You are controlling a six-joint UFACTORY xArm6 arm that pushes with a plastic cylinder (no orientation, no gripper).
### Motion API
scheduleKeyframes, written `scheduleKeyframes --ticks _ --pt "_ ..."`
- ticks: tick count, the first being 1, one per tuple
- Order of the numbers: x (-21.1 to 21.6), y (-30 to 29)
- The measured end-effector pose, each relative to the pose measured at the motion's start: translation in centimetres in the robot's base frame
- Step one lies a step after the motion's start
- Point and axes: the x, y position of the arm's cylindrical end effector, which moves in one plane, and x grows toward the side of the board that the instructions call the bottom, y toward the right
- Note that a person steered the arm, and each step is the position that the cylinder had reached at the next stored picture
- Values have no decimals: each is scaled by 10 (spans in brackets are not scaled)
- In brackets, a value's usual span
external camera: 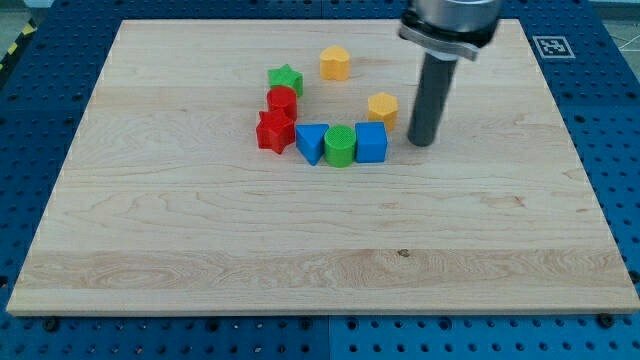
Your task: Slide blue cube a bit up
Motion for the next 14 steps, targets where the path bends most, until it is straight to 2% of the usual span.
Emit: scheduleKeyframes --ticks 1,3,4,5,9,14 --pt "19 2" --pt "10 -10" --pt "51 -10" --pt "63 -38" --pt "59 -48" --pt "32 -49"
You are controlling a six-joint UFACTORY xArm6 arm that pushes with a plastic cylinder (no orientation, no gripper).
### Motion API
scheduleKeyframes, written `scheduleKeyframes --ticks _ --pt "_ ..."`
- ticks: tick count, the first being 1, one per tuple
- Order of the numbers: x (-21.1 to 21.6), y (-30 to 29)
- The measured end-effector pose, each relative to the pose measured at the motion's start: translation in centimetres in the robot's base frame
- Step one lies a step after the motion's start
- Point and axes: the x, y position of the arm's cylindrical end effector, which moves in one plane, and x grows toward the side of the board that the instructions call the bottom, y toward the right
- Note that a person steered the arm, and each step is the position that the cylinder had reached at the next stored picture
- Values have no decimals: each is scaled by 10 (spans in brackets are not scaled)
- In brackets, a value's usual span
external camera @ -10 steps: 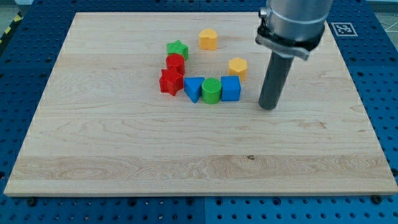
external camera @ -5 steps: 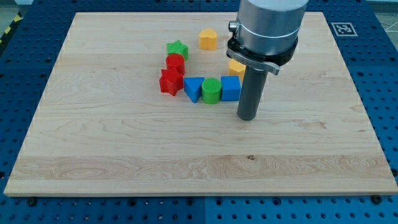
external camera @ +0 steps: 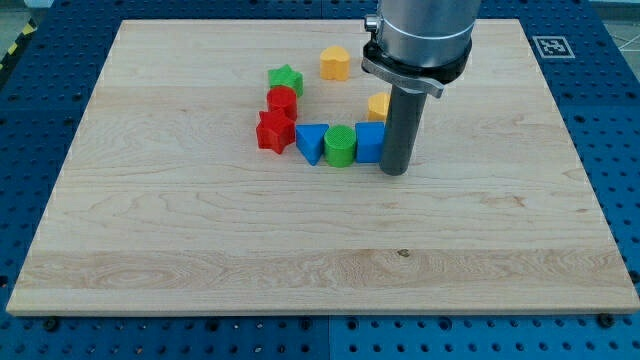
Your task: Slide blue cube a bit up
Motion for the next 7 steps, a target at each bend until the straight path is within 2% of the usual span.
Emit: scheduleKeyframes --ticks 7 --pt "-21 -2"
